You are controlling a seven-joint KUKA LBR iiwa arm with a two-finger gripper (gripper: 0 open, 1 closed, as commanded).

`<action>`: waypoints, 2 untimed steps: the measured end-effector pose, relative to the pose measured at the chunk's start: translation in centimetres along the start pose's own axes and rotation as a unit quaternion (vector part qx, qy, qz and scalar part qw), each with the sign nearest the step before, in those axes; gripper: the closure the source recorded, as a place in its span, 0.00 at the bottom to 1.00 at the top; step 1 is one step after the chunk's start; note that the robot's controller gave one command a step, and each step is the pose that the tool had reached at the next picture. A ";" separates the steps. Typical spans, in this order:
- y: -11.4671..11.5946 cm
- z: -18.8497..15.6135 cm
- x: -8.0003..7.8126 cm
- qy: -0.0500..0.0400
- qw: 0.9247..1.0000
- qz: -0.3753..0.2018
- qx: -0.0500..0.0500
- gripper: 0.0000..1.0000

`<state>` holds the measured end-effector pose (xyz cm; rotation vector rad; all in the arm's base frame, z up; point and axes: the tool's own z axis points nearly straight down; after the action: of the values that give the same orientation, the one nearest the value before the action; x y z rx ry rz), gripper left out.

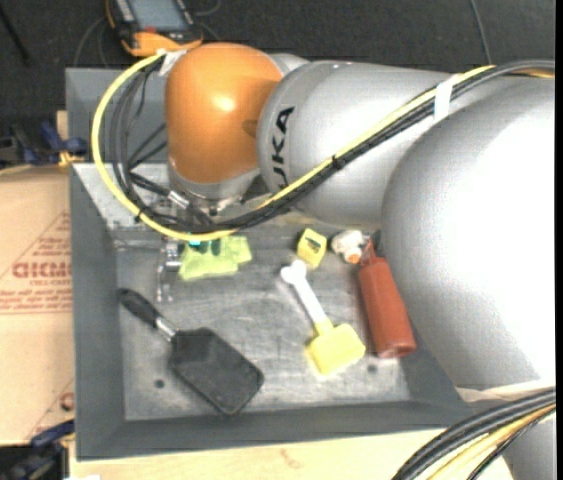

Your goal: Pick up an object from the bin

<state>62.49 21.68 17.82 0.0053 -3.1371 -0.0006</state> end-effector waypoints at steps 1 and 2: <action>-0.1 -0.5 -0.2 -0.004 1.000 0.001 -0.001 0.00; -0.9 2.9 1.4 -0.006 0.999 0.045 -0.002 0.00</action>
Offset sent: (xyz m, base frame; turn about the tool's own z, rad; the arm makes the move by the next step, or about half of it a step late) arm -0.0526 -0.0277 -0.1082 0.2748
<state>61.12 20.73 14.93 -0.1359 -3.1464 -0.0056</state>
